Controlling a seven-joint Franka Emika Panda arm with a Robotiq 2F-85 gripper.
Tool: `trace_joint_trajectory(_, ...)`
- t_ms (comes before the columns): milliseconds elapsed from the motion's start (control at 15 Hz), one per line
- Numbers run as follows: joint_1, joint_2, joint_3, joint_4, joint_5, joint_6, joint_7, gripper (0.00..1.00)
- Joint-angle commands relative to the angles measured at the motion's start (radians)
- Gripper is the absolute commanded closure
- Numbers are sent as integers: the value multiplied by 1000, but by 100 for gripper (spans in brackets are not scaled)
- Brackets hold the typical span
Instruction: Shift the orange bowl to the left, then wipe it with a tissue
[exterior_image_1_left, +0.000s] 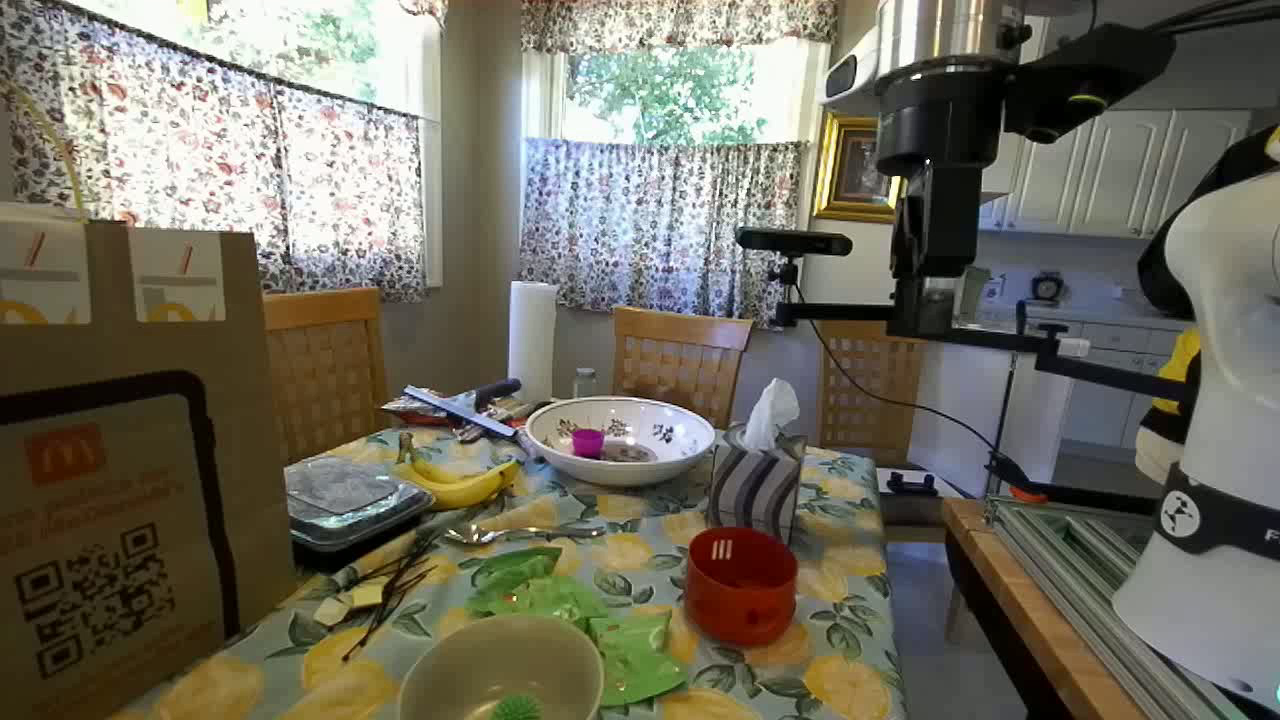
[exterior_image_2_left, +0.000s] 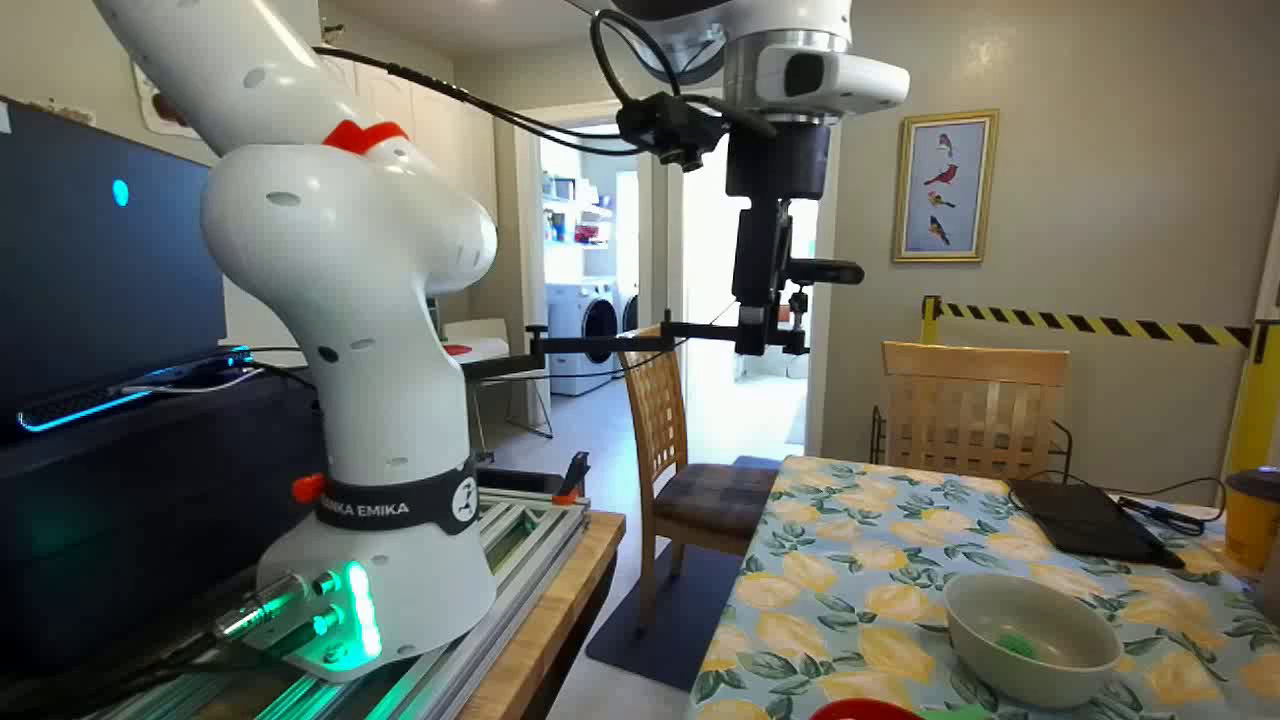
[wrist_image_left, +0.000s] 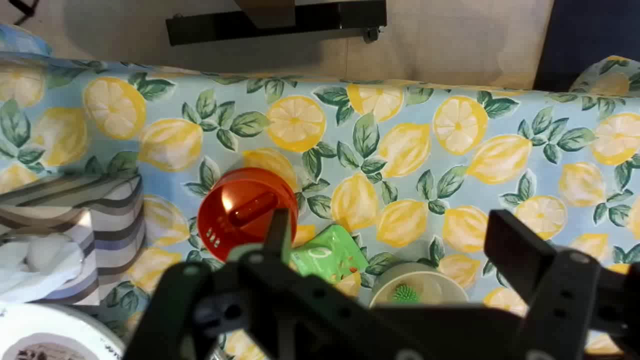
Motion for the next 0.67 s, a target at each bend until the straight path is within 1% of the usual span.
trace_joint_trajectory(0,-4,1,3,2,2,-3,-2,0)
trace_joint_trajectory(267,-4,1,3,2,2,-3,-2,0)
trace_joint_trajectory(333,-53,127,-16,56,-2,17,34,0)
trace_joint_trajectory(400,-97,210,-53,68,-14,72,29,0)
trace_joint_trajectory(467,-115,238,-65,70,-8,109,45,0)
trace_joint_trajectory(533,-137,283,-75,66,-7,195,50,0)
trace_joint_trajectory(600,-142,338,-104,73,4,244,7,0)
